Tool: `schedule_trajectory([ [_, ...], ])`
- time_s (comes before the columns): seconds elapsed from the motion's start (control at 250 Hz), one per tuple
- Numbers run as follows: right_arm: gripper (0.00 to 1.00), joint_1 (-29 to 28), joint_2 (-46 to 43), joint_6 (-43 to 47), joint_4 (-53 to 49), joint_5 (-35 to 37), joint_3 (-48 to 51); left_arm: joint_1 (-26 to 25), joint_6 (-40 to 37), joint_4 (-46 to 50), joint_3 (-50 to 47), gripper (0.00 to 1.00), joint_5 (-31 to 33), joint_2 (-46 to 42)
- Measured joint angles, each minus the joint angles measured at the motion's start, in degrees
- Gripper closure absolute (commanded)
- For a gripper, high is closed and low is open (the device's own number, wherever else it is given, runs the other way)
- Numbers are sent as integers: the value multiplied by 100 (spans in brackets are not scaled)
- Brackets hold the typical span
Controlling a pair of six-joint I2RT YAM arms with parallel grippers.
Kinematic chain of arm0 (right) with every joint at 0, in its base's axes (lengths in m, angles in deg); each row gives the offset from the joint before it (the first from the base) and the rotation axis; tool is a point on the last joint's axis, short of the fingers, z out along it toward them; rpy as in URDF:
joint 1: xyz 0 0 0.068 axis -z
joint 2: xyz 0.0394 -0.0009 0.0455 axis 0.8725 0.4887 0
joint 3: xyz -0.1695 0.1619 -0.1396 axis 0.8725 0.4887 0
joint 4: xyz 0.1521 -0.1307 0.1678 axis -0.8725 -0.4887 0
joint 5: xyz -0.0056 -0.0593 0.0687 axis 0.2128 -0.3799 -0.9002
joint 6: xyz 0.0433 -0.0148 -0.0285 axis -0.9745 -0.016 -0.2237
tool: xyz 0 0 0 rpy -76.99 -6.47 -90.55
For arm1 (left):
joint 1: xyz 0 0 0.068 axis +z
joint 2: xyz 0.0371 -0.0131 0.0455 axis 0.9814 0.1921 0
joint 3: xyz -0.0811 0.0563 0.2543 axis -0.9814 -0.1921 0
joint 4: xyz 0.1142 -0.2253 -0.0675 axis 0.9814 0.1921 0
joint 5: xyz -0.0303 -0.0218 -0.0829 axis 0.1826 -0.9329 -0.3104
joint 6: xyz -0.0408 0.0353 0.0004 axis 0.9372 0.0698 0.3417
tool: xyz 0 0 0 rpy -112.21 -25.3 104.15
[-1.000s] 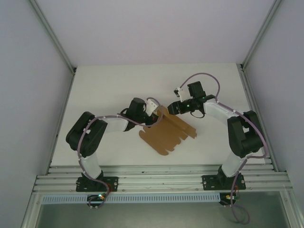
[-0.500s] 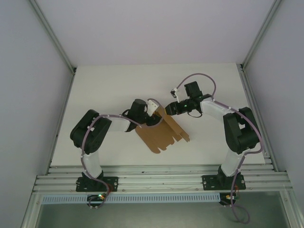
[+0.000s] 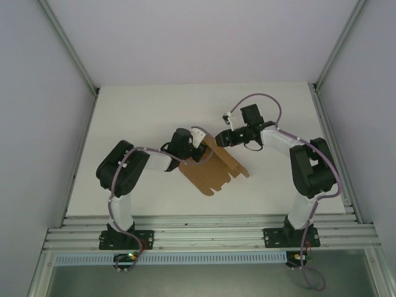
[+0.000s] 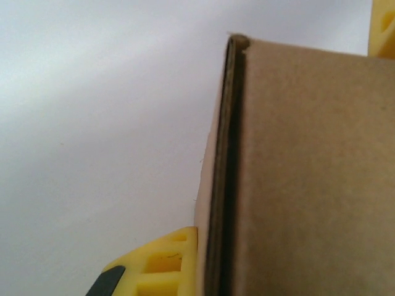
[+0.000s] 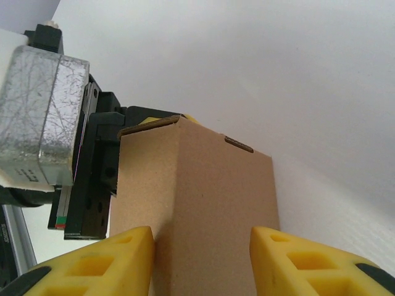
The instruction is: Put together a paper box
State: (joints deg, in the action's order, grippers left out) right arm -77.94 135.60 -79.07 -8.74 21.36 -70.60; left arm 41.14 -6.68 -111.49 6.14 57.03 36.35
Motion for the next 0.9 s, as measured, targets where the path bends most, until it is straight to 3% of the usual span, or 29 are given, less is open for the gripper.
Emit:
schedule_trajectory([
  [0.16, 56, 37, 20, -177, 208, 46, 70, -321, 485, -39, 0, 100, 1071, 7],
  [0.379, 58, 48, 22, -472, 590, -11, 225, -514, 1322, -26, 2, 100, 1974, 7],
  [0.563, 59, 20, 98, -673, 831, -140, 299, -686, 1740, 586, 304, 100, 2841, 31],
  [0.899, 59, -13, 96, -916, 1320, -103, 470, -765, 2782, 1915, 1078, 100, 3462, 181],
])
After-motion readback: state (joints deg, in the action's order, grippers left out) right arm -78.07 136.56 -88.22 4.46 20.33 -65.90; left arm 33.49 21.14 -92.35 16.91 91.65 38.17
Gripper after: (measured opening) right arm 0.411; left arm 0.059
